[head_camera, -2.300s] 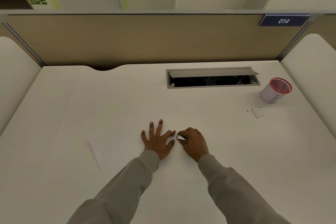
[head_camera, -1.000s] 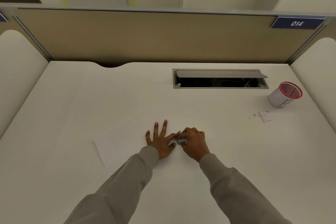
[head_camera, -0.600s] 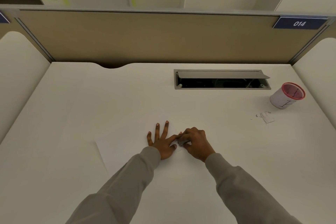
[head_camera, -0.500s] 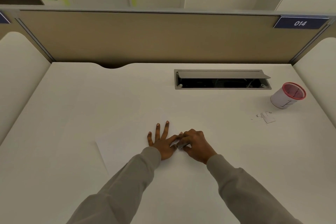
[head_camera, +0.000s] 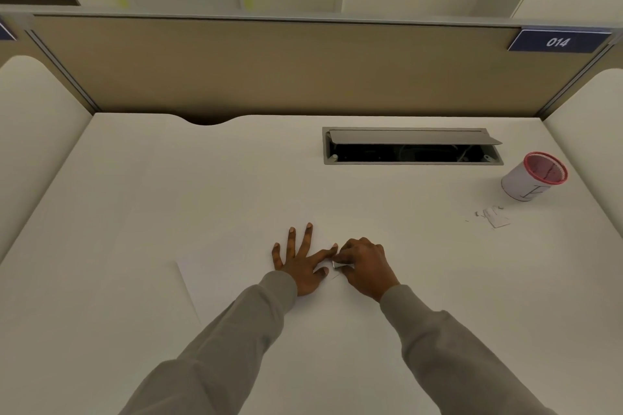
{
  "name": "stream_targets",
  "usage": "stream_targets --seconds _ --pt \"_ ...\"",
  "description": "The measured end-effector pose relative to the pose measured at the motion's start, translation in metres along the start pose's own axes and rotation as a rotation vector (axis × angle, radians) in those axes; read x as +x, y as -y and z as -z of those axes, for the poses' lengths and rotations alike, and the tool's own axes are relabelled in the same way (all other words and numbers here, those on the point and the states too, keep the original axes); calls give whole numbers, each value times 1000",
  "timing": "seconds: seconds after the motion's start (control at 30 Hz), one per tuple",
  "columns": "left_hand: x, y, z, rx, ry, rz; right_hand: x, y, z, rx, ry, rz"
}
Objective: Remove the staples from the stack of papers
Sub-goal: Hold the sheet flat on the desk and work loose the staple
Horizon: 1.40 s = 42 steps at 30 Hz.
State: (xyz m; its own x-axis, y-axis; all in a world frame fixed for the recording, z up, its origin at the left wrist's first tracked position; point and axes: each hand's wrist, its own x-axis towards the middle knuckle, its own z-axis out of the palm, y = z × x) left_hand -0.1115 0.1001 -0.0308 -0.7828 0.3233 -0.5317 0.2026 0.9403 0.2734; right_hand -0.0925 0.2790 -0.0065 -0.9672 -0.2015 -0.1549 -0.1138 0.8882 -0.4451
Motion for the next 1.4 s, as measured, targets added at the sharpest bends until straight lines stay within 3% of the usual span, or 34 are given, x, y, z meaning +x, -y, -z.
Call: stream_targets --seconds 0.23,0.43,0.7,0.87,1.07,1.23,1.4 --pt "-1 0 1 -6 0 -4 -5 8 -8 -93 -105 11" --pt "0 -1 2 -2 13 3 4 -1 -1 14 6 42" --pt "2 0 1 -3 22 4 -6 -8 -7 62 -8 174" --pt "0 1 1 -9 7 -3 -11 -18 -8 109 -200 -13" --pt "-6 0 3 -27 -20 -8 -17 -20 -10 126 -223 -106" --pt "-8 9 23 140 -240 -138 -19 -21 -8 175 -262 -133" --pt "9 16 40 356 -88 -299 -23 -18 -10 201 -292 -162"
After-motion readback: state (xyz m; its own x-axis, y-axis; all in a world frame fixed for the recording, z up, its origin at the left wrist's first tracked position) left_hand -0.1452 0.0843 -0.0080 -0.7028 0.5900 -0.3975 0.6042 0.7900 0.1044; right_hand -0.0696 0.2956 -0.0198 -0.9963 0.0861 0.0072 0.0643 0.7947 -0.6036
